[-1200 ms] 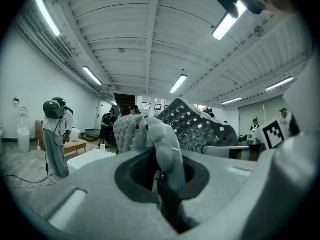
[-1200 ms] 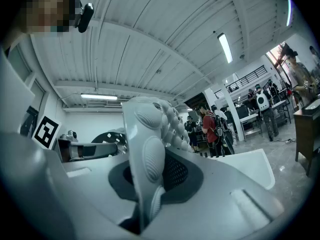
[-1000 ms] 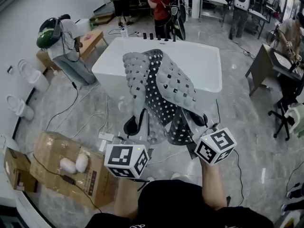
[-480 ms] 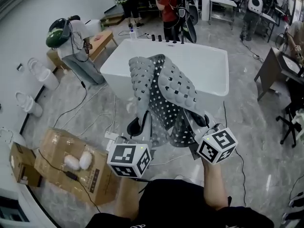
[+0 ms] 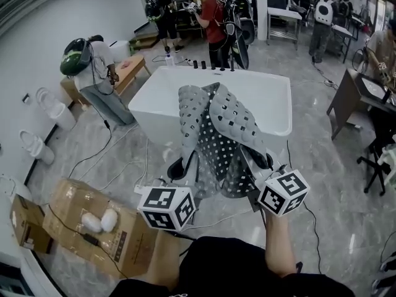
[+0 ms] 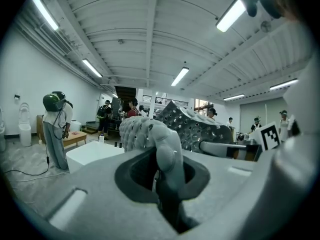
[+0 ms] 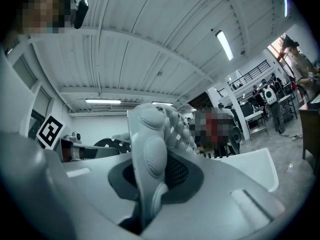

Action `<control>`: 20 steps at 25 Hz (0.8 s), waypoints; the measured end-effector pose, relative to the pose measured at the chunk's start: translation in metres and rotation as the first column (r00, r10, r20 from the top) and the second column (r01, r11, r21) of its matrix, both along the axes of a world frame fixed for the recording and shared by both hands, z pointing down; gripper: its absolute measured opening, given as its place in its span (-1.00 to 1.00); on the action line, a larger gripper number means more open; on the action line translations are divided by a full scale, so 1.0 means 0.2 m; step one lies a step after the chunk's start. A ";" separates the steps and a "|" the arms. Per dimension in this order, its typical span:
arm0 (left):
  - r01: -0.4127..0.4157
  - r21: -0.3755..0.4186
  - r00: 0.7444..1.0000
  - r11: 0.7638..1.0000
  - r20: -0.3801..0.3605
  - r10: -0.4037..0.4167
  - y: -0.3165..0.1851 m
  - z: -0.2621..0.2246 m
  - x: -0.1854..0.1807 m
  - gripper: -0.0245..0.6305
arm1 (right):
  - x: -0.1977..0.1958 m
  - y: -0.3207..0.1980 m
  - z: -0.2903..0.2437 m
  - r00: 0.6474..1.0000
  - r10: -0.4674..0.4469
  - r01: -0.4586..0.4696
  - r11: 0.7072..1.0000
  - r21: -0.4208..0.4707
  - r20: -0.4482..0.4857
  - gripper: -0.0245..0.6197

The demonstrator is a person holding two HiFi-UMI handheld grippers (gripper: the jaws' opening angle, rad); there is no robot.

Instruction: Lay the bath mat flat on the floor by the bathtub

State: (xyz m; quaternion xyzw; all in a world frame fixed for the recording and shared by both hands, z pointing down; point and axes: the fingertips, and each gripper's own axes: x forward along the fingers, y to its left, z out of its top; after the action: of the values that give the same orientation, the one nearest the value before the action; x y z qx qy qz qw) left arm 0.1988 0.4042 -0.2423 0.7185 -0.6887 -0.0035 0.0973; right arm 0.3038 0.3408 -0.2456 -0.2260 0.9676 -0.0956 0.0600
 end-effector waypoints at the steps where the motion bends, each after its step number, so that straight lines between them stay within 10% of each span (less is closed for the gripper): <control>1: -0.005 0.001 1.000 1.000 0.000 0.005 -0.01 0.00 0.01 -0.85 | 0.01 0.00 0.00 1.000 0.002 -0.002 1.000 0.000 0.002 -0.82; 20: -0.024 0.013 0.999 1.000 -0.048 0.024 -0.04 -0.01 0.02 -0.85 | 0.01 -0.03 0.00 1.000 -0.004 0.004 1.000 -0.004 0.012 -0.82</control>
State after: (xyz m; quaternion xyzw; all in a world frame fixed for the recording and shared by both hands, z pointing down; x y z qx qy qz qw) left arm 0.2025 0.3966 -0.2447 0.7269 -0.6775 -0.0239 0.1094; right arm 0.3061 0.3353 -0.2451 -0.2235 0.9675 -0.0989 0.0652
